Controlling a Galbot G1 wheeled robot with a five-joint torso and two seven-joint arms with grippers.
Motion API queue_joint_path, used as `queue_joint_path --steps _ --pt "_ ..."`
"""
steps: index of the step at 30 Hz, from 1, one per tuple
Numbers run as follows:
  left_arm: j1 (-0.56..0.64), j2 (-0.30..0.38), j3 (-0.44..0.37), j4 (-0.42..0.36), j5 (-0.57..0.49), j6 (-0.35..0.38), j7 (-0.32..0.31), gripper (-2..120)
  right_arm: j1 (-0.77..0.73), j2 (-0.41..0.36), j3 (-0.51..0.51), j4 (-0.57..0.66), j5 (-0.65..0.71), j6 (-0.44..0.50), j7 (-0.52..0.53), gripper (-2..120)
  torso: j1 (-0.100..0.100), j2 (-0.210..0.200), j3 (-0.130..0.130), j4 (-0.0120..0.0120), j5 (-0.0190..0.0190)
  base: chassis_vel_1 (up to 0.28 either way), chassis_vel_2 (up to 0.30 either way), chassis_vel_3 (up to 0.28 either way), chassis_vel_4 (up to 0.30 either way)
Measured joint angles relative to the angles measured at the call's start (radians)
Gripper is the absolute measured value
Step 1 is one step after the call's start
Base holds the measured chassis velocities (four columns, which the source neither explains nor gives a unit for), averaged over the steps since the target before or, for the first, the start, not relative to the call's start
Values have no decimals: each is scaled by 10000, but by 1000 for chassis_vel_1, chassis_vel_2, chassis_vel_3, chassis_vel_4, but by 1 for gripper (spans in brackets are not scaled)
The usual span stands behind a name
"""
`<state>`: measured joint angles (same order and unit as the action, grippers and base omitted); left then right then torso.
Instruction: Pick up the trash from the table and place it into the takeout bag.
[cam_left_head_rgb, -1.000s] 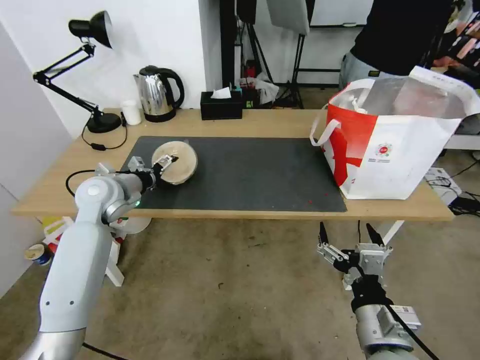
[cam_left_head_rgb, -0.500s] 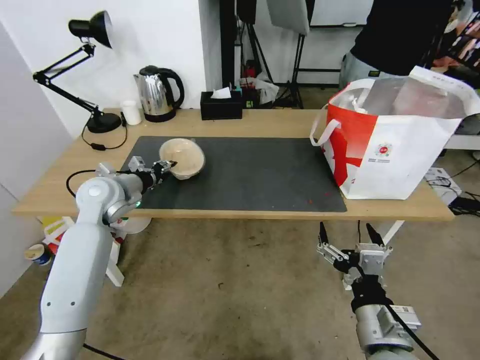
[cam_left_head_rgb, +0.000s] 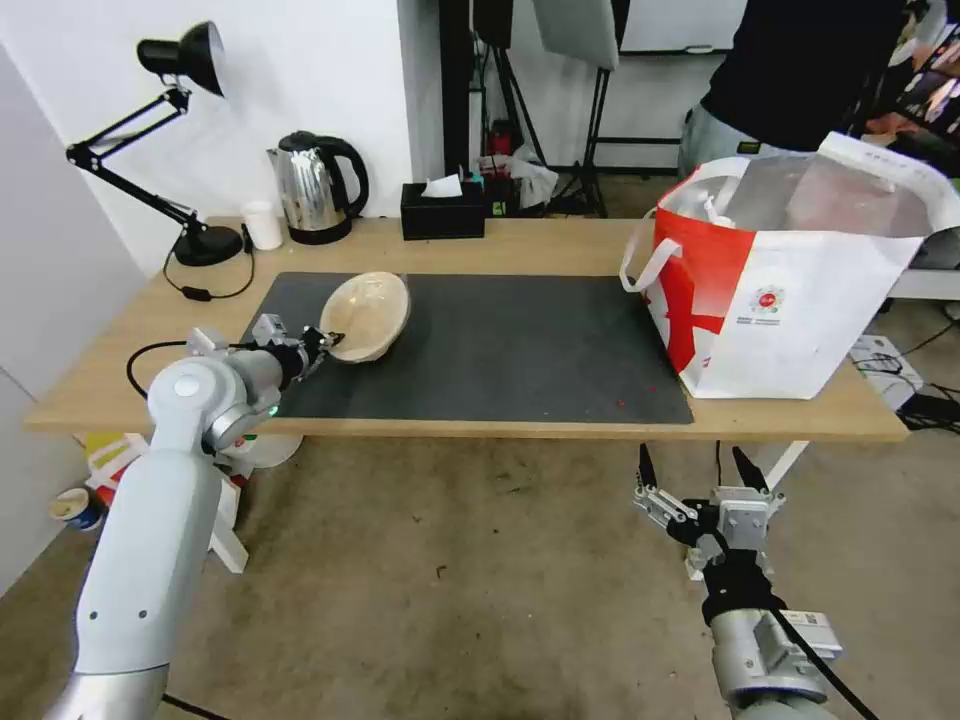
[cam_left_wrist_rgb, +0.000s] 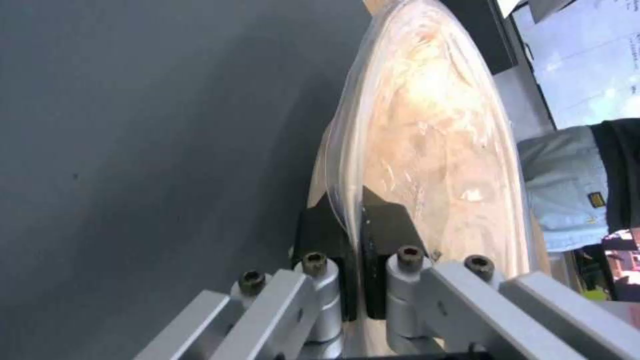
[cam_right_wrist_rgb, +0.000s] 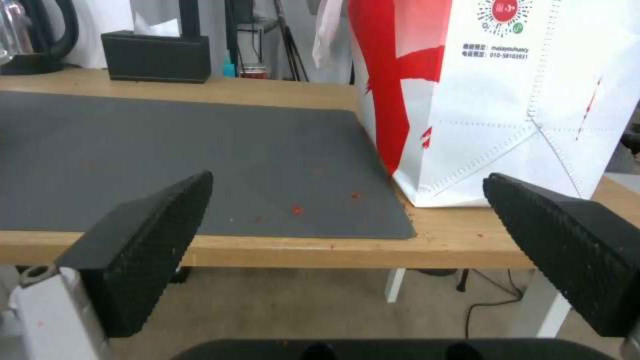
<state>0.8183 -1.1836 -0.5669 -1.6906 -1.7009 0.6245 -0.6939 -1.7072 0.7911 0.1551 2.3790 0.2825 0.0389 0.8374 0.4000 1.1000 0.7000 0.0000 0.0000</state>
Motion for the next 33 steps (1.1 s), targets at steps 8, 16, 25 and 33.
queue_joint_path --steps 8,16,25,33 --pt "175 79 -90 -294 -82 -9 98 1 0 0 0 0 0 0 0 100 0 0 0 -1 0 0 0 0 0" --pt "465 331 -280 -948 -402 -11 256 1 0 0 0 0 0 0 0 100 0 1 0 0 1 0 0 0 0" --pt "191 852 -215 -1728 -937 7 745 1 0 0 0 0 0 0 0 100 -1 0 0 1 0 0 0 0 0" --pt "-1516 1990 923 -1609 -1224 -13 1746 1 0 0 0 1 0 0 0 100 0 0 0 0 -1 0 0 0 0"
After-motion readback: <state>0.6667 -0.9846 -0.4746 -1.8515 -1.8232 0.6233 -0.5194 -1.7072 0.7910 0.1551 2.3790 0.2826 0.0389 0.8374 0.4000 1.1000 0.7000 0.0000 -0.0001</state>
